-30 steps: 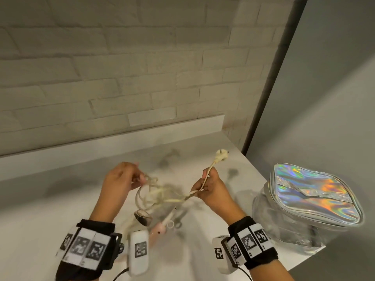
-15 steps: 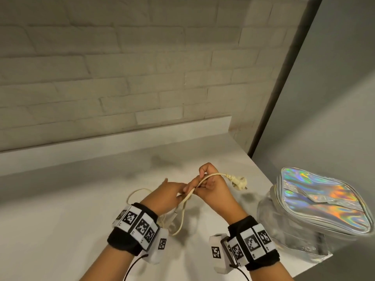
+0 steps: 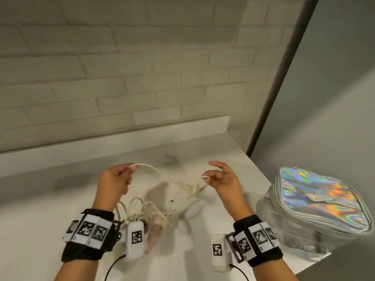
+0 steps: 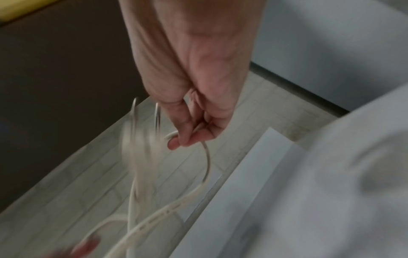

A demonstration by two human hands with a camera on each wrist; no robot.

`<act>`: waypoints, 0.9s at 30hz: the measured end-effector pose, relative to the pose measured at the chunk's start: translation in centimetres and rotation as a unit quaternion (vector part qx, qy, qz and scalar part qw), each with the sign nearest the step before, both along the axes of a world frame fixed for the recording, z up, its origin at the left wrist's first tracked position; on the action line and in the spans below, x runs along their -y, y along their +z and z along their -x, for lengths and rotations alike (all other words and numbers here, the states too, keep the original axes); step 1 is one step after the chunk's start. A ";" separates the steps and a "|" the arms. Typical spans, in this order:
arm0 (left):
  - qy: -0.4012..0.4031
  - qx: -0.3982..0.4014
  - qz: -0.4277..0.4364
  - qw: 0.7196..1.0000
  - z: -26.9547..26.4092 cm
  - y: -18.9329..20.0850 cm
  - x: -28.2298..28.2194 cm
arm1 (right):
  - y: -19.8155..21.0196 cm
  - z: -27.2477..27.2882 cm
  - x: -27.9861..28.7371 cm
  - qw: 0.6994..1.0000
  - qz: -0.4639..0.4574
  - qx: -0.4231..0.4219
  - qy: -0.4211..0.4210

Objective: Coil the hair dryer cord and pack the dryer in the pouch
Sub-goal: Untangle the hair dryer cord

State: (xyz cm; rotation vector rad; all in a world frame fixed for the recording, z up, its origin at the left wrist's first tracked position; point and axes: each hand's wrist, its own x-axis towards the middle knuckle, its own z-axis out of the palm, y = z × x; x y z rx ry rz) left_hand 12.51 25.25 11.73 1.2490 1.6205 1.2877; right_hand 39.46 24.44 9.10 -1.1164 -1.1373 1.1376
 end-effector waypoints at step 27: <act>-0.011 0.301 -0.120 0.946 1.8 3.0 1.9 | -2.7 -3.7 -0.6 0.920 0.149 0.361 -0.024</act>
